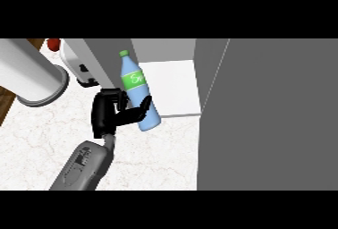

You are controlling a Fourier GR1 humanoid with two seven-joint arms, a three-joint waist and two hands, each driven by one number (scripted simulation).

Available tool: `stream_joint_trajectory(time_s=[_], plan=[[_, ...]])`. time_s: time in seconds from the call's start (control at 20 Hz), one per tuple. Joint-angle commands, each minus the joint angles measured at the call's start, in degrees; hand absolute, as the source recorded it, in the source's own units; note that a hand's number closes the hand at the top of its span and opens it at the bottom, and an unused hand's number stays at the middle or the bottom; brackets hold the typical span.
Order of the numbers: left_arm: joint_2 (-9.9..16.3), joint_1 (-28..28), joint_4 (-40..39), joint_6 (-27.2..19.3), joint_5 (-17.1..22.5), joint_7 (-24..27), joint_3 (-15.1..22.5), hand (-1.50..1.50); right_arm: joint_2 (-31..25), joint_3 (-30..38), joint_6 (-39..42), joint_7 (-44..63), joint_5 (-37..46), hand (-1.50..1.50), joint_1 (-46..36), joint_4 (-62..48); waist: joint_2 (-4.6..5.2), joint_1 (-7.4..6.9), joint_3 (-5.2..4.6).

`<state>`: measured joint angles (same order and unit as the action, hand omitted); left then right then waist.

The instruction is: Pick up the bottled water, place it into the cabinet and close the cabinet

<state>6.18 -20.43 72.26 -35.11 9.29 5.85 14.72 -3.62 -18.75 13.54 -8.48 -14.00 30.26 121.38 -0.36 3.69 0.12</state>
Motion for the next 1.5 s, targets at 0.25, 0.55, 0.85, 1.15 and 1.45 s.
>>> stream_joint_trajectory(time_s=[0.25, 0.55, 0.85, 1.15, 1.45], plan=[[0.36, -16.31, -12.89, -0.58, -4.45, -1.87, 0.08, 1.5, -0.33, 0.96, 0.67, -0.35, -1.2, -1.5, -1.09, -0.52, 1.79, 2.76, -0.12], [2.85, -16.5, -14.56, -4.97, -9.01, -3.59, 2.51, 1.5, -0.29, 0.87, 0.75, -0.35, 0.02, -1.5, -3.2, -2.94, 2.0, 2.79, -0.06], [4.28, -16.78, -17.06, -9.38, -12.37, -5.71, 3.75, -1.5, -0.98, 1.83, 1.27, -0.98, -0.26, -1.5, -2.89, -3.77, 1.91, 2.93, -0.05], [5.75, -16.25, -16.27, -10.19, -12.11, -6.38, 3.64, -1.5, -0.97, 1.93, 1.37, -0.04, -1.1, -1.5, -3.98, -3.61, 2.31, 3.34, -0.16], [4.8, -15.01, -17.05, -11.39, -12.23, -7.12, 5.19, -1.5, -0.5, 0.78, 2.05, -2.24, -0.66, -1.5, -2.43, -4.99, 2.07, 3.21, -0.19]])
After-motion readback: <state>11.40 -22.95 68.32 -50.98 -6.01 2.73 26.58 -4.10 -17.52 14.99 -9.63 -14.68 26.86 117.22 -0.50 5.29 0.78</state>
